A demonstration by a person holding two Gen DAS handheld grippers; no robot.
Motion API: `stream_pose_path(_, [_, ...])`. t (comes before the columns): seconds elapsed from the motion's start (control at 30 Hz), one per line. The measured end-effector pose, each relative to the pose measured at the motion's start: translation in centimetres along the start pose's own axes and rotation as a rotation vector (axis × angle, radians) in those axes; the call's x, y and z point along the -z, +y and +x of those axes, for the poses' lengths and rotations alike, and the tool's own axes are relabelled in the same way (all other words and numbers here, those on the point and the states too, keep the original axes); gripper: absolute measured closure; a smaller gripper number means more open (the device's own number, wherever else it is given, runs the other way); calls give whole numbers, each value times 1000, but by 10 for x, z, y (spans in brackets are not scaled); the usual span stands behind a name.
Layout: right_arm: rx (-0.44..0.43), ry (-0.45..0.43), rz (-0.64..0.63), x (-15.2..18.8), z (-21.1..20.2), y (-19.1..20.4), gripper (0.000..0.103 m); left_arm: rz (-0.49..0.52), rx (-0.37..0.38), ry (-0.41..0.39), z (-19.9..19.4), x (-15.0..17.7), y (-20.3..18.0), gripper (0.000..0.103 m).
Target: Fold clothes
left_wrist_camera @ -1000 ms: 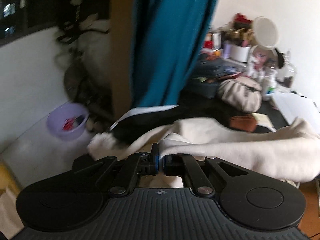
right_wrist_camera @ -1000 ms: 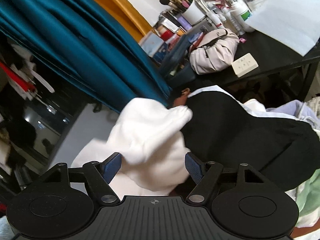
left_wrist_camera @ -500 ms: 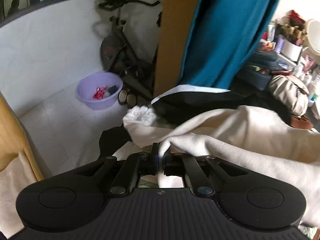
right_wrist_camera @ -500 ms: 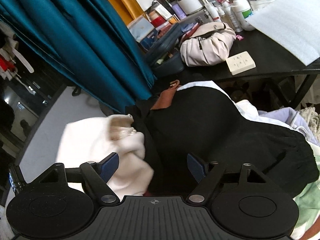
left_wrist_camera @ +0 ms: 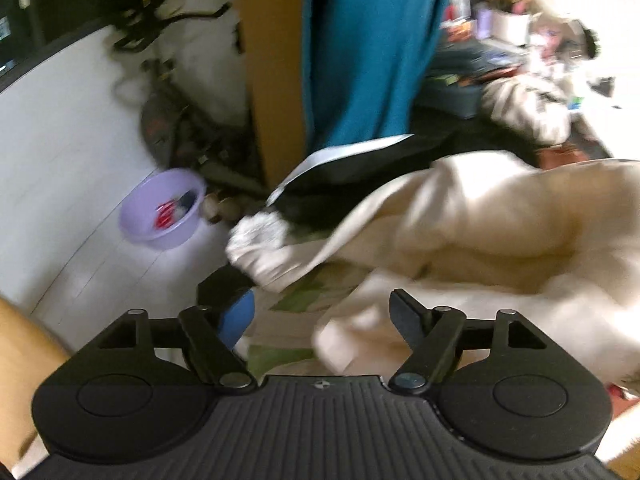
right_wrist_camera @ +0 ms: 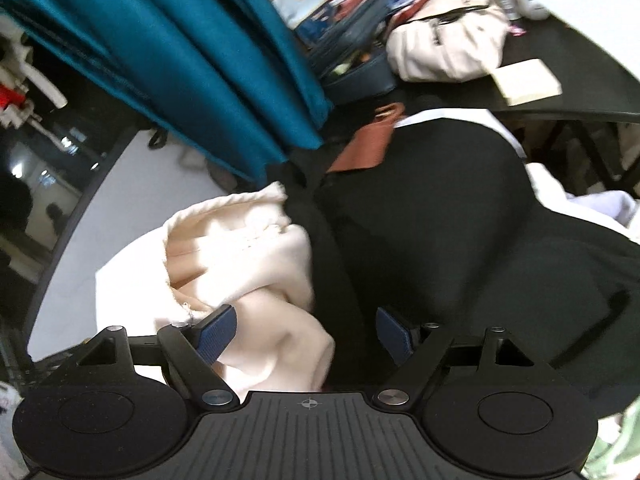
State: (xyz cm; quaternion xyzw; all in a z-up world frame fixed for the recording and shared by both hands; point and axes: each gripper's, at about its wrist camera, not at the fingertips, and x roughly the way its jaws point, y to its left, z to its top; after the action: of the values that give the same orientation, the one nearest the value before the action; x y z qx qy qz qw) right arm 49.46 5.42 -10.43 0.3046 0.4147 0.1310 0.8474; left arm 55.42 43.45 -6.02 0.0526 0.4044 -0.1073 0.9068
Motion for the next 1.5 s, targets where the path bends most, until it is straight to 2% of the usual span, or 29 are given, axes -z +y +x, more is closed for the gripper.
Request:
stream_pose_path(0.13, [-27, 39, -22, -7, 14, 14, 29, 127, 172, -140, -38, -3, -36, 3])
stream_pose_path(0.23, [-32, 67, -64, -13, 27, 29, 29, 244, 262, -155, -40, -1, -77, 2])
stream_pose_path(0.37, [-51, 95, -95, -18, 43, 43, 29, 331, 203, -91, -9, 10, -115, 4])
stream_pose_path(0.4, [-53, 101, -98, -19, 46, 45, 29, 328, 198, -75, -2, 12, -118, 16])
stream_pose_path(0.43, [-54, 106, -100, -18, 47, 46, 29, 316, 197, -61, 3, 14, -118, 39])
stream_pose_path(0.5, [-53, 112, -98, -17, 46, 44, 29, 266, 197, -29, 8, 18, -110, 59])
stream_pose_path(0.53, [-53, 114, -97, -16, 45, 43, 29, 238, 198, -13, 11, 19, -105, 66])
stream_pose_path(0.6, [-52, 116, -89, -15, 44, 38, 28, 206, 184, -4, 10, 24, -95, 73])
stream_pose_path(0.77, [-11, 98, -68, -26, 38, 28, 28, 142, 142, 3, 5, 36, -69, 74])
stream_pose_path(0.9, [-18, 66, -41, -48, 34, 24, 28, 93, 167, 18, 5, 48, -55, 75])
stream_pose_path(1.03, [-47, 67, -52, -77, 49, 42, 28, 62, 195, 29, 6, 61, -48, 74])
stream_pose_path(1.1, [-48, 102, -81, -90, 69, 55, 24, 30, 201, 29, 9, 68, -42, 75])
stream_pose_path(1.2, [-13, 163, -90, -107, 111, 69, 23, -27, 204, 23, 10, 77, -30, 75])
stream_pose_path(1.27, [-3, 235, -37, -115, 146, 69, 23, -50, 197, 19, 9, 84, -22, 78])
stream_pose_path(1.4, [-59, 425, 126, -115, 208, 63, 24, -33, 155, 13, 3, 95, -13, 79])
stream_pose_path(1.43, [-32, 431, 137, -115, 218, 65, 24, -40, 150, 13, 2, 97, -10, 79])
stream_pose_path(1.47, [0, 426, 150, -117, 224, 66, 27, -53, 147, 13, 1, 99, -7, 79])
stream_pose_path(1.5, [23, 422, 169, -118, 229, 67, 40, -70, 145, 13, 0, 101, -3, 80])
